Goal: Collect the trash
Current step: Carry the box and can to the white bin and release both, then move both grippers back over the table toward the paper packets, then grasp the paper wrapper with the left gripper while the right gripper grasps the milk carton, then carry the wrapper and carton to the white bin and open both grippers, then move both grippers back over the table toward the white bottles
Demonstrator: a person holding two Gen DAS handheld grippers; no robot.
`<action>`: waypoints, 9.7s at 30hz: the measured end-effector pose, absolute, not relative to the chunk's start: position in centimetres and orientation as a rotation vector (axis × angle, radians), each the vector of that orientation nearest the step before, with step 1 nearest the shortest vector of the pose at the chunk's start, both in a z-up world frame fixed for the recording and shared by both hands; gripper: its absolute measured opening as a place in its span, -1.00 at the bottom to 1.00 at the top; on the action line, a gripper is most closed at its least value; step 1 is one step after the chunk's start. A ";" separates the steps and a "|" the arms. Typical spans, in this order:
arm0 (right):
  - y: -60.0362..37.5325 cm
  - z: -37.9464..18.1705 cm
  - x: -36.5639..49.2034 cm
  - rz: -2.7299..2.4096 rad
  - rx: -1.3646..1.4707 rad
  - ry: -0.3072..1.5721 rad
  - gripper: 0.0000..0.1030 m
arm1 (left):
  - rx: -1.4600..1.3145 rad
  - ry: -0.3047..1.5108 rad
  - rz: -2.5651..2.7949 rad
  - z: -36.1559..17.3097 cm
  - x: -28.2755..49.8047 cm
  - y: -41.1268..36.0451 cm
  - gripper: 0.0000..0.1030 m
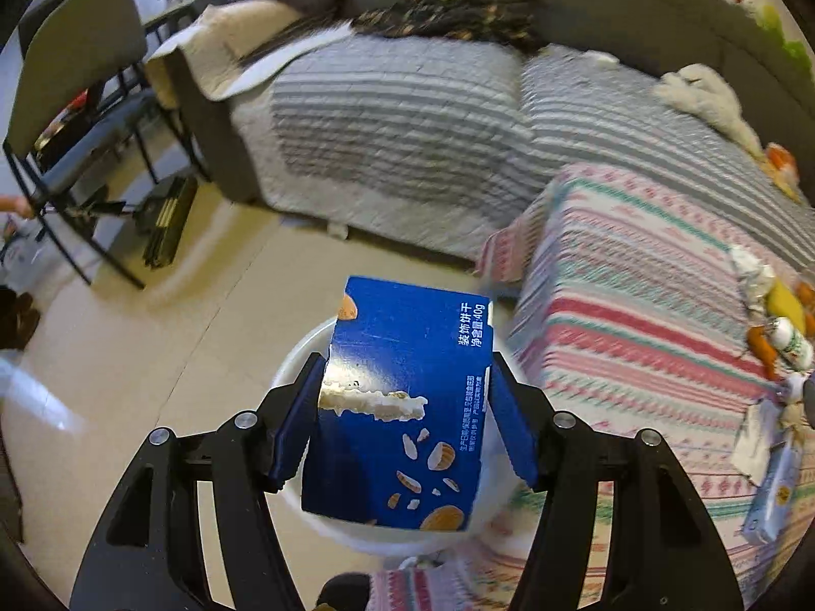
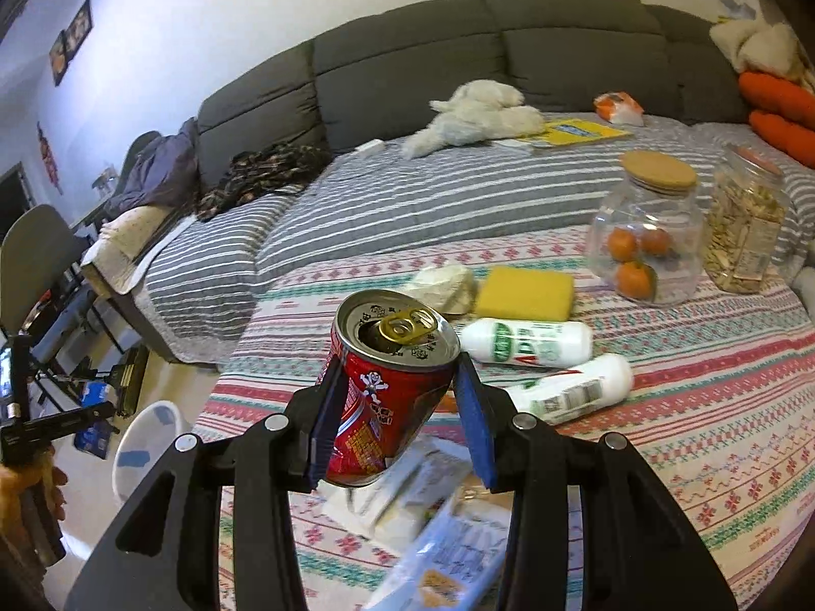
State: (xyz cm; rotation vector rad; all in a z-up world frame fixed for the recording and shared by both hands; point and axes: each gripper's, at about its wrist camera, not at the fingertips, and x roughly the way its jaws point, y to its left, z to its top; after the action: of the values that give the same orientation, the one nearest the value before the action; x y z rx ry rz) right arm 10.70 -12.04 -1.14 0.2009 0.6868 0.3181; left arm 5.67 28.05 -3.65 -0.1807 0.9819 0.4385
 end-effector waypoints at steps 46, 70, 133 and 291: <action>15.7 -2.3 8.0 0.388 -0.030 0.733 0.87 | -0.184 0.701 0.669 5.0 -0.8 33.1 0.86; -1.7 -1.2 11.1 0.116 -0.011 0.710 0.87 | 0.077 0.751 0.415 1.9 6.7 16.9 0.87; -23.7 -7.0 10.8 -0.035 0.302 1.082 0.87 | 0.144 1.145 -0.267 -9.6 14.4 -1.9 -0.40; -20.9 -1.7 14.5 -0.058 0.064 0.742 0.87 | -0.060 0.870 0.070 -2.1 12.7 6.7 0.86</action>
State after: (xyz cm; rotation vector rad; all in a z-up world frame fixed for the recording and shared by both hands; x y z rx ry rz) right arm 14.47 -20.92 -1.70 0.0638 0.7420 -0.0577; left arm 12.67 6.73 -2.09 -0.0595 0.8695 0.0703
